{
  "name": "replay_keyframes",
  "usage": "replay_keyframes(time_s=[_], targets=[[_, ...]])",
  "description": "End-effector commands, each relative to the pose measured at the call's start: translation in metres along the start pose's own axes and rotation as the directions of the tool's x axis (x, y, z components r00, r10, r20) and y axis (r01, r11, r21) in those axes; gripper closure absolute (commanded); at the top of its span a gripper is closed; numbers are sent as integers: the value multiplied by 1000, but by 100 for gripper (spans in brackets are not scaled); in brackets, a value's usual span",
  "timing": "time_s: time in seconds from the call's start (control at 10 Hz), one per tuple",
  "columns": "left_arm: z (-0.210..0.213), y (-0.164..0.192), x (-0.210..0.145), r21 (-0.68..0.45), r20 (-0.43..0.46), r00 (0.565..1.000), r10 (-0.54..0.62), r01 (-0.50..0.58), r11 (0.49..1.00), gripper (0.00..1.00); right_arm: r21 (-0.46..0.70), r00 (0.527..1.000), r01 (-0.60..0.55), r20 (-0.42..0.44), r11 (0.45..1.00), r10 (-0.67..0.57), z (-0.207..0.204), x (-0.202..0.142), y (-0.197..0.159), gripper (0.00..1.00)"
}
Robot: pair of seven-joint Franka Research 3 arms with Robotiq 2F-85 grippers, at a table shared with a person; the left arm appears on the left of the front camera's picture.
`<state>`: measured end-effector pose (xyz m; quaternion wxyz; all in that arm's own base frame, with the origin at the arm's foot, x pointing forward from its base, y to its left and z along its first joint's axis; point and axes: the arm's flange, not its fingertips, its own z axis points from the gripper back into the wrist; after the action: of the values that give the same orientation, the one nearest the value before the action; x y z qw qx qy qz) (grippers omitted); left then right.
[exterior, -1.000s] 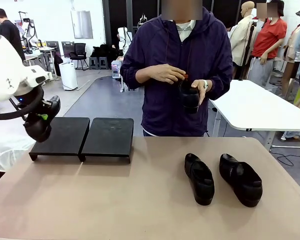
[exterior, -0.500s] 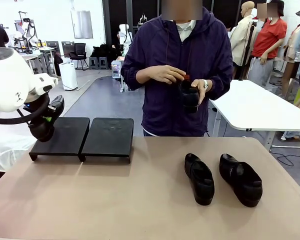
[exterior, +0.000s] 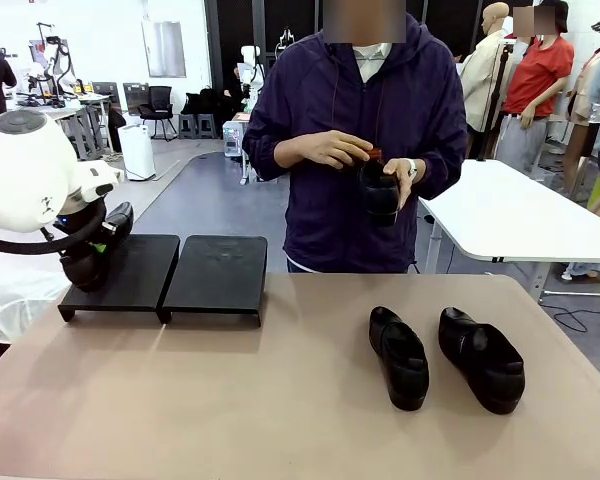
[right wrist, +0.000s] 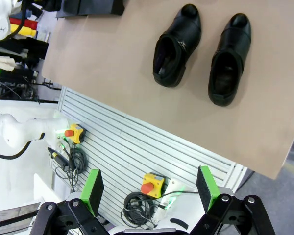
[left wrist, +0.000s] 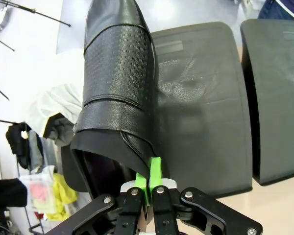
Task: Organize the shoes by placing them on the stand.
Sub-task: Place the Shoe from the middle of the table onto the Shoes Stand.
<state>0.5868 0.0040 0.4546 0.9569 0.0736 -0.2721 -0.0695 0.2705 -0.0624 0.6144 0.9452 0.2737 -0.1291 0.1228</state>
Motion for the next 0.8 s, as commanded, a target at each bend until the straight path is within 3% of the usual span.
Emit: replay_keyframes(time_s=[0.0, 0.5, 0.6, 0.7], targets=[[-3, -5, 12, 40, -24, 999, 31, -30, 999, 100, -5, 1000, -7, -6, 1000, 7, 3, 1, -1, 0], [-18, -4, 17, 46, -96, 995, 35, -31, 998, 100, -5, 1000, -7, -6, 1000, 7, 3, 1, -1, 0], [-19, -4, 17, 43, -98, 995, 30, -26, 999, 82, -5, 1000, -7, -6, 1000, 7, 3, 1, -1, 0], [-19, -4, 17, 35, -99, 995, 19, -15, 999, 24, -5, 1000, -7, -6, 1000, 7, 3, 1, -1, 0]])
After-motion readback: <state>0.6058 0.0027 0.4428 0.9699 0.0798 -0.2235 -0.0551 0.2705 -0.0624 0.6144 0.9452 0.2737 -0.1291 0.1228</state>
